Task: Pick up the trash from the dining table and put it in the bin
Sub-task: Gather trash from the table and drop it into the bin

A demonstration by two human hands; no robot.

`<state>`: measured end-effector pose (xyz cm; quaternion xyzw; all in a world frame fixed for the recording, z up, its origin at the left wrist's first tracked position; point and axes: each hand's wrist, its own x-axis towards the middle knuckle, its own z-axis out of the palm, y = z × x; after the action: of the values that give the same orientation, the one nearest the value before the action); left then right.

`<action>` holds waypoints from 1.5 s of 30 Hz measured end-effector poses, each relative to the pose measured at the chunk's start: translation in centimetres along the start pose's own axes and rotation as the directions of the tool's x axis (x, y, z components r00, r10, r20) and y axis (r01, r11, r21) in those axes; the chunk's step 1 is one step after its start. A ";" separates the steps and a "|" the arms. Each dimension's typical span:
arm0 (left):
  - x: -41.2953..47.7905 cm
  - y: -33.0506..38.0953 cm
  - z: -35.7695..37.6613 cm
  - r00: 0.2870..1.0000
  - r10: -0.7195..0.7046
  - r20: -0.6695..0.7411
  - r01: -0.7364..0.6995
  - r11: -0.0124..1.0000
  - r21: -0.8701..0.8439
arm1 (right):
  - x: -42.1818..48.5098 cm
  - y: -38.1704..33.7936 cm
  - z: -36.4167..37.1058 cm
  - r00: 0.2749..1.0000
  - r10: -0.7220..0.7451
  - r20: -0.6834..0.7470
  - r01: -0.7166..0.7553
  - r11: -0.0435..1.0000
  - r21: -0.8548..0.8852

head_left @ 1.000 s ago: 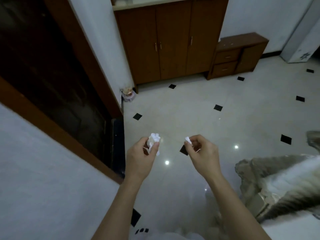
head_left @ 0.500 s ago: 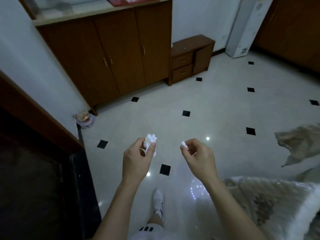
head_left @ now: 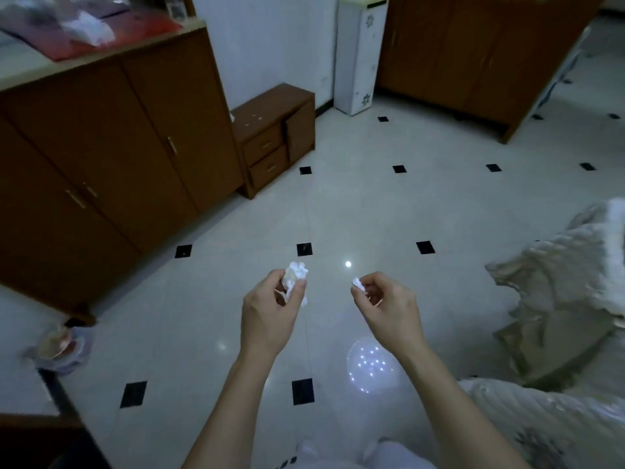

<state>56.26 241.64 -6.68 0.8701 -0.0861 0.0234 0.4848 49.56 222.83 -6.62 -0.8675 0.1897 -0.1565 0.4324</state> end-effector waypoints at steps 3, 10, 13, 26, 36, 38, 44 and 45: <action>3.4 0.9 2.8 0.996 0.041 0.074 -0.039 0.999 -0.018 | 2.9 1.5 -1.2 0.996 0.060 -0.062 -0.061 0.998 -0.014; 11.9 4.4 11.8 0.959 0.156 0.235 -0.147 0.988 -0.055 | 10.7 6.6 -4.4 0.962 0.155 -0.227 -0.161 0.987 -0.011; 16.0 6.4 16.4 0.940 0.199 0.278 -0.191 0.980 -0.055 | 15.1 8.9 -6.6 0.943 0.202 -0.266 -0.207 0.978 0.008; 29.0 19.4 36.4 0.840 0.298 0.453 -0.265 0.954 -0.137 | 31.9 18.3 -20.0 0.849 0.301 -0.435 -0.325 0.945 0.020; 36.8 23.7 47.2 0.801 0.291 0.524 -0.252 0.957 -0.146 | 41.5 24.6 -23.7 0.809 0.376 -0.452 -0.394 0.917 0.057; 39.1 24.5 49.8 0.789 0.302 0.536 -0.258 0.953 -0.157 | 44.1 26.1 -24.5 0.796 0.384 -0.468 -0.405 0.913 0.060; 48.1 28.4 58.7 0.735 0.344 0.584 -0.270 0.939 -0.213 | 54.3 29.8 -28.4 0.749 0.406 -0.523 -0.453 0.891 0.043; 49.8 29.5 60.1 0.724 0.359 0.589 -0.278 0.933 -0.227 | 56.3 30.2 -29.3 0.742 0.405 -0.534 -0.461 0.887 0.031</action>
<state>97.58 169.21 -7.48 0.7690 -0.3904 -0.1868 0.4704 80.40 159.74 -8.09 -0.7438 0.5047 -0.2730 0.3427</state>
